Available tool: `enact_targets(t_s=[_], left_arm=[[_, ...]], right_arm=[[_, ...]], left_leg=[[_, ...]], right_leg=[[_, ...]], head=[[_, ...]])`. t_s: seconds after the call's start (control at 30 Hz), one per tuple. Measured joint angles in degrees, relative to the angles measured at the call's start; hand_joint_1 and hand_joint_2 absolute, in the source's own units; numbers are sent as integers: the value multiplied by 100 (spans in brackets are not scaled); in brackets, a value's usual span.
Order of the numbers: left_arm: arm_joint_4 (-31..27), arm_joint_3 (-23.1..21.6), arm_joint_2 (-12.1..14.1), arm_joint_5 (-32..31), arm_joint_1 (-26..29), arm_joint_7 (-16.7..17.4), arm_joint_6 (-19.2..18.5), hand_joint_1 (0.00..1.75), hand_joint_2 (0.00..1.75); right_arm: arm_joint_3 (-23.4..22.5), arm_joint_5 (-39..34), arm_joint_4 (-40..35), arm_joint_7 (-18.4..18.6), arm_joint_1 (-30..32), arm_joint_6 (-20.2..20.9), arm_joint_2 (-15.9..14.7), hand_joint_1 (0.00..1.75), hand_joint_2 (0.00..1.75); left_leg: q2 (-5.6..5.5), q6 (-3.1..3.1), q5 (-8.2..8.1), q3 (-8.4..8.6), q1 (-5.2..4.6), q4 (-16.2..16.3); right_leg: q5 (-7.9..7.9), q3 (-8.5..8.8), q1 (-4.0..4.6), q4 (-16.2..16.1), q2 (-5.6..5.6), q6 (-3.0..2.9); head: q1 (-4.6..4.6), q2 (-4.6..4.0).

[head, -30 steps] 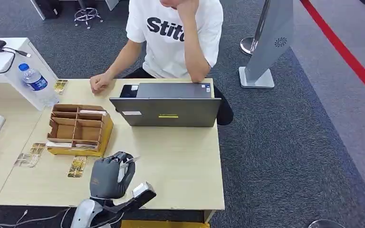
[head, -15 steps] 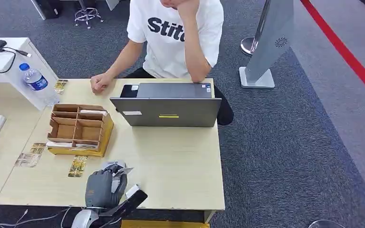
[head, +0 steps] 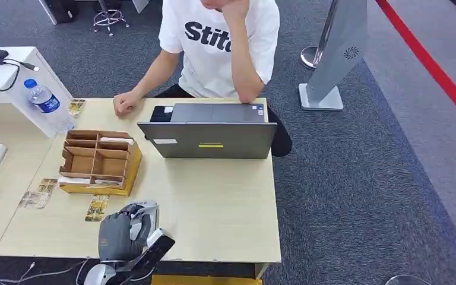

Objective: Pass the card to the sensor for recognition and then transmit it.

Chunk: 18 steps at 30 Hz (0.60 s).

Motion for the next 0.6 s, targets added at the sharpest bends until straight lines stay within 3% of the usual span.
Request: enact_targets(t_s=[0.6], left_arm=[[147, 553, -66, -389, 29, 9, -105, 175, 175]], right_arm=[[-31, 0, 0, 20, 4, -15, -2, 0, 175]], left_leg=[[1, 0, 0, 1, 0, 0]], right_leg=[[0, -1, 0, 0, 1, 0]], head=[[0, 2]])
